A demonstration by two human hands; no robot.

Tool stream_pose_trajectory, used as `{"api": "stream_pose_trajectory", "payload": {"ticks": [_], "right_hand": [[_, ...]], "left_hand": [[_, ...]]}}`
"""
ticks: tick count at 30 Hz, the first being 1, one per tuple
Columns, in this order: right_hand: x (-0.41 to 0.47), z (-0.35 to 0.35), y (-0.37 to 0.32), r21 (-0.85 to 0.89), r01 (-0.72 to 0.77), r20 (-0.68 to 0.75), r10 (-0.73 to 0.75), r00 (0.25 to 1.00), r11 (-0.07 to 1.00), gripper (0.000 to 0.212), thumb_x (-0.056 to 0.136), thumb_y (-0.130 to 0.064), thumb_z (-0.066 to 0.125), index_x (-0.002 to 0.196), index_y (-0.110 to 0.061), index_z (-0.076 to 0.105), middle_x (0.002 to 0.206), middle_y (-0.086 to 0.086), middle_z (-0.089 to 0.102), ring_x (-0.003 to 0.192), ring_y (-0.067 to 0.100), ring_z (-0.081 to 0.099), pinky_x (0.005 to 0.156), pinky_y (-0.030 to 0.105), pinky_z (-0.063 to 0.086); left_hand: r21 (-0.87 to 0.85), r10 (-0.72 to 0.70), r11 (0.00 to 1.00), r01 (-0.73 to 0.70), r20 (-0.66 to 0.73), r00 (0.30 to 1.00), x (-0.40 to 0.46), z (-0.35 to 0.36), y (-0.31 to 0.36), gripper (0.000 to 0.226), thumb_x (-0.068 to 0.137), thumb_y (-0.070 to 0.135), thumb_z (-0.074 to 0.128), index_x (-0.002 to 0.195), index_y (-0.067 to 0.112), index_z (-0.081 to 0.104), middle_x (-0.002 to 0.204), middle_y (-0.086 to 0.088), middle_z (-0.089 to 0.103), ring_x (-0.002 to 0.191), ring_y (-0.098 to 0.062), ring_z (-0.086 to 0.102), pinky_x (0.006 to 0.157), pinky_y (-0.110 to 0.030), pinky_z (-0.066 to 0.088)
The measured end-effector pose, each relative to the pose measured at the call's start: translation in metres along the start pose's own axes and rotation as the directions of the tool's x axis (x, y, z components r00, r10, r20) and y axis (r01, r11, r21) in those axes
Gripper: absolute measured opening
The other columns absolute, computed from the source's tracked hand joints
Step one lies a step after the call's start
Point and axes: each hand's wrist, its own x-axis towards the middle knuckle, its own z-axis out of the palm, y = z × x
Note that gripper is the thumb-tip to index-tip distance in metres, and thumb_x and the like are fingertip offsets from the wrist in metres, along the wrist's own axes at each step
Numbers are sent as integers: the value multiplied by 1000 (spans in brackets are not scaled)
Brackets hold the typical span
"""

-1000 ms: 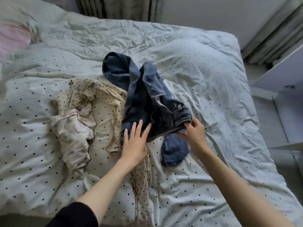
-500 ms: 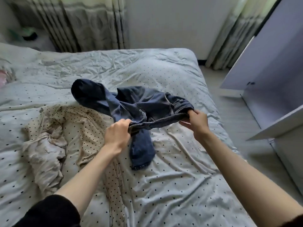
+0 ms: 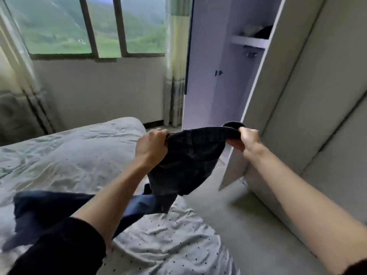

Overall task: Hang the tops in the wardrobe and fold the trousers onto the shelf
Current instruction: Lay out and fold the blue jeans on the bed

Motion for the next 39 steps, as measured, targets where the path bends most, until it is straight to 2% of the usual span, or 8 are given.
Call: {"api": "stream_pose_trajectory", "payload": {"ticks": [6, 14, 19, 23, 28, 31, 36, 39], "right_hand": [[33, -147, -97, 87, 73, -340, -39, 940, 993, 22, 91, 7, 45, 75, -7, 48, 79, 12, 53, 69, 27, 56, 34, 29, 50], [18, -278, -242, -501, 56, -552, -369, 748, 864, 16, 81, -18, 66, 95, -11, 61, 94, 7, 57, 82, 23, 54, 64, 25, 41], [-2, -328, -283, -512, 191, -545, -488, 682, 838, 30, 77, -24, 68, 100, -4, 65, 104, 7, 65, 97, 24, 61, 69, 27, 41], [-21, -345, -294, -531, 274, -501, -558, 661, 802, 28, 75, -38, 73, 69, -16, 58, 80, 2, 65, 82, 19, 64, 61, 22, 38], [-31, -353, -284, -542, 278, -391, -531, 752, 793, 37, 77, -54, 68, 76, -18, 65, 87, -4, 69, 85, 8, 58, 70, 27, 38], [-30, -359, -272, -513, 250, -308, -448, 839, 821, 28, 81, -40, 69, 93, -14, 68, 102, -1, 69, 96, 12, 57, 77, 33, 37], [-15, -366, -255, -559, 207, -455, -505, 733, 803, 30, 77, -7, 75, 100, -9, 55, 96, 5, 56, 93, 18, 52, 64, 23, 41], [-11, -366, -245, -602, 88, -417, -406, 813, 794, 23, 80, -5, 71, 101, -7, 63, 96, 8, 61, 83, 16, 54, 61, 22, 40]], "left_hand": [[-196, 282, 938, -286, -50, 958, 109, 31, 160, 31, 84, 1, 49, 107, 9, 68, 102, -10, 67, 109, -28, 46, 84, -39, 45], [-323, 433, 825, -464, -167, 886, 195, 1, 331, 21, 81, -1, 54, 97, 3, 67, 101, -14, 60, 99, -35, 52, 75, -40, 45], [-353, 471, 776, -523, -227, 852, 212, -19, 393, 16, 78, 10, 65, 94, 10, 70, 92, -14, 67, 87, -37, 59, 68, -34, 42], [-444, 539, 731, -518, -88, 837, 228, -29, 411, 22, 73, 18, 77, 93, 10, 73, 86, -14, 67, 79, -30, 58, 68, -32, 46], [-460, 697, 691, -558, 223, 681, 243, -38, 406, 20, 77, 20, 75, 89, 4, 73, 77, -11, 62, 70, -21, 53, 56, -23, 41], [-510, 705, 699, -502, 374, 602, 243, -32, 397, 14, 83, 16, 69, 90, 5, 74, 79, -8, 65, 71, -19, 59, 65, -26, 48], [-535, 693, 720, -441, 520, 500, 228, -5, 386, 10, 85, 11, 65, 82, 6, 73, 74, -2, 65, 68, -14, 60, 68, -23, 50], [-525, 690, 724, -448, 550, 471, 221, 9, 379, 18, 83, 9, 66, 65, 13, 68, 67, 0, 59, 64, -13, 55, 64, -20, 45]]}}
